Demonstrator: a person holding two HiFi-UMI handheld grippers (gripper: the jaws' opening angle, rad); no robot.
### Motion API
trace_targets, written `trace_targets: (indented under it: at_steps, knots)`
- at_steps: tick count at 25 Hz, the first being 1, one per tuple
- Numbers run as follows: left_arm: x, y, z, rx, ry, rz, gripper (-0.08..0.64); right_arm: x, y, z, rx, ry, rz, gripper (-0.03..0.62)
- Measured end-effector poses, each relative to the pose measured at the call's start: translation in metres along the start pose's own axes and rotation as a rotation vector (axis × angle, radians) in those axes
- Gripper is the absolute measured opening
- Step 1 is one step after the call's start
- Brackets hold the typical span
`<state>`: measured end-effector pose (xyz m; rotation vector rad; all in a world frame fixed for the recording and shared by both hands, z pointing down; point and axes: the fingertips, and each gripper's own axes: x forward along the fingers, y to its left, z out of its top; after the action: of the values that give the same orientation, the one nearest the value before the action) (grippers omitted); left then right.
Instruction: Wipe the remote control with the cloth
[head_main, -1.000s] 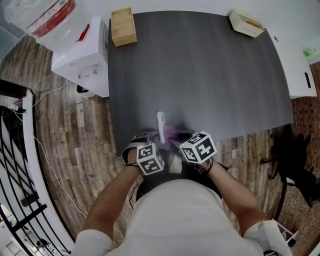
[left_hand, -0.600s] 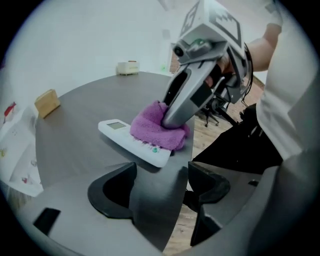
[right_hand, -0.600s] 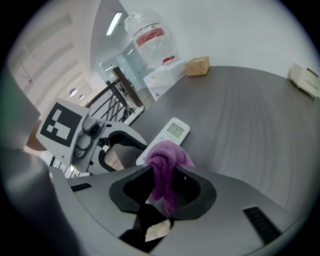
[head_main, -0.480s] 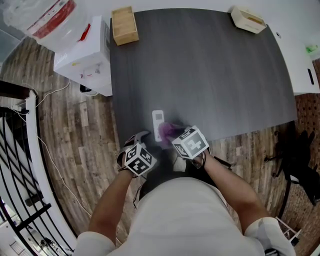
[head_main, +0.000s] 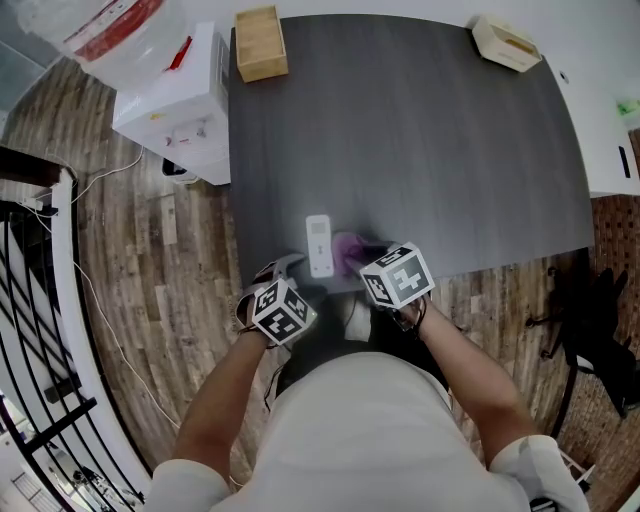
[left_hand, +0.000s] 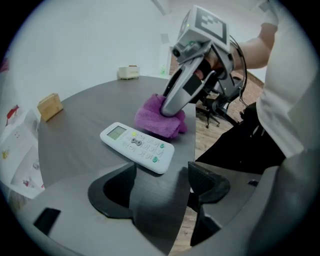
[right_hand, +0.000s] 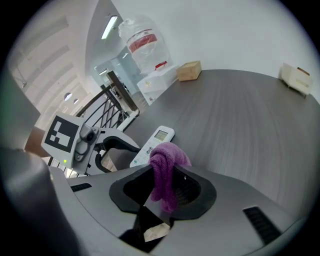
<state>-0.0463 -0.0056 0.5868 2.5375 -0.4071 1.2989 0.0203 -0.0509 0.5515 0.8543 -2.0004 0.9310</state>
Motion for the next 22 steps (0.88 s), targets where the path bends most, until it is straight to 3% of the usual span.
trace_targets:
  at_steps: [6, 16, 22]
  knots:
    - [0.003, 0.002, 0.003, -0.008, 0.007, 0.002, 0.316, 0.014, 0.006, -0.002, -0.057, 0.030, -0.015, 0.109]
    - [0.004, 0.001, 0.005, -0.021, -0.005, -0.008, 0.316, 0.010, -0.001, -0.002, -0.033, 0.023, -0.002, 0.109]
    - [-0.014, 0.014, 0.005, -0.112, -0.075, 0.001, 0.316, -0.015, -0.030, 0.014, -0.016, -0.049, -0.060, 0.109]
